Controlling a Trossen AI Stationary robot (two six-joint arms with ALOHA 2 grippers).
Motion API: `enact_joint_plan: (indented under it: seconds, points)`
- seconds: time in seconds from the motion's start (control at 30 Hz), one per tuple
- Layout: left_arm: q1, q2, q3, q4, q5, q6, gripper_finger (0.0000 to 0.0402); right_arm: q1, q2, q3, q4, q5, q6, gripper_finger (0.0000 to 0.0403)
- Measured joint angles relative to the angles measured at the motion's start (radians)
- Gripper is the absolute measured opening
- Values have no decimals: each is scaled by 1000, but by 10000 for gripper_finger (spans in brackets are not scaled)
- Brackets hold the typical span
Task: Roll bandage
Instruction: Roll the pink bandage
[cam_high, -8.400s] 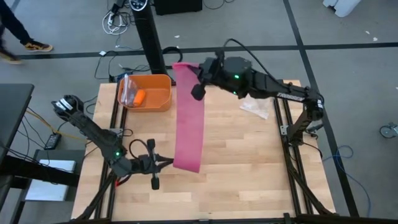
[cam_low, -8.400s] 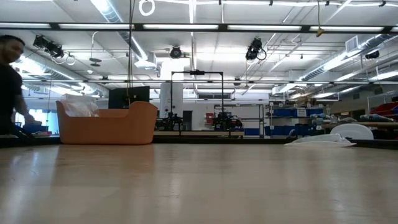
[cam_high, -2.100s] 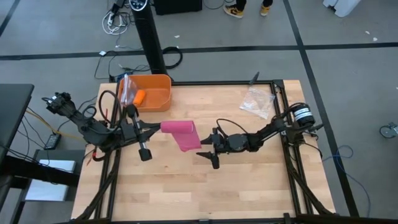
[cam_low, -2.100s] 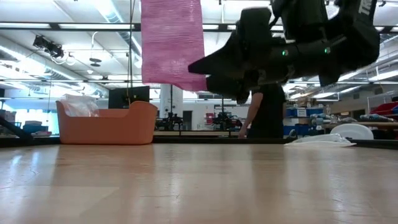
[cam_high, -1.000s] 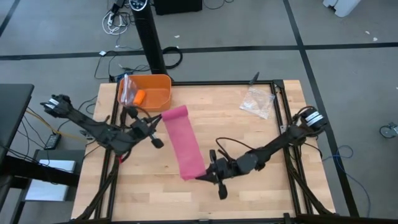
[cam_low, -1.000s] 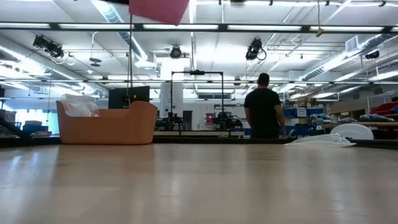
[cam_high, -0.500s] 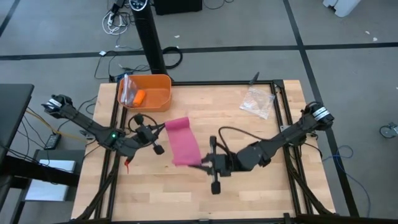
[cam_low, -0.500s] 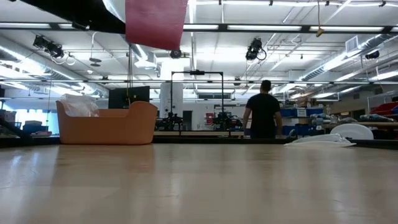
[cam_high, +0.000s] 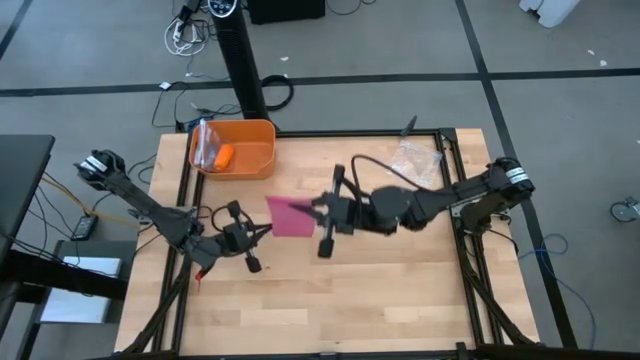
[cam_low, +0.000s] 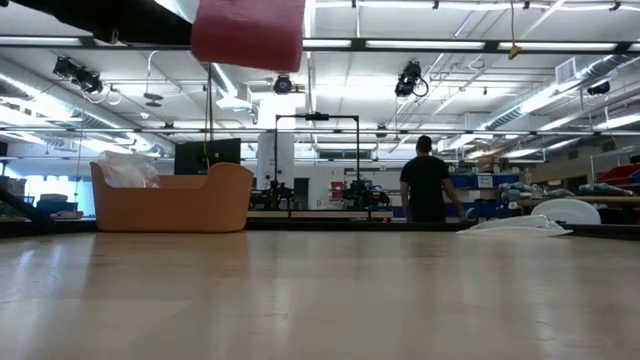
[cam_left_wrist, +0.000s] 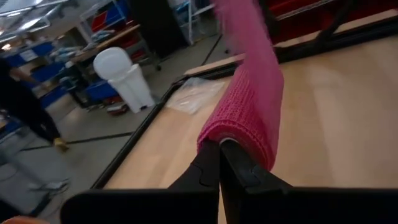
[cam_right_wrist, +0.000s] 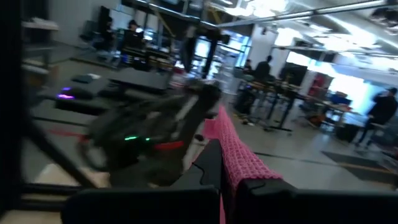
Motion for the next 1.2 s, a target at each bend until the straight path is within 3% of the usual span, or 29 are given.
enact_joint_plan:
  seconds: [0.37, 0.63, 0.83, 1.0, 1.2]
  points:
    - [-98, 88, 4, 260, -5, 155, 1, -155, 0, 11, -117, -5, 66, 0]
    - [-186, 87, 120, 260, -21, 293, 1, -217, 2, -29, -219, -45, 223, 0]
    - [-225, 87, 193, 240, -42, 336, 1, -208, 3, -89, -246, -94, 440, 5]
    - [-238, 87, 233, 194, -56, 329, 1, -170, 4, -114, -288, -94, 568, 37]
    - [-237, 87, 243, 201, -58, 325, 1, -119, 4, -114, -332, -119, 596, 120]
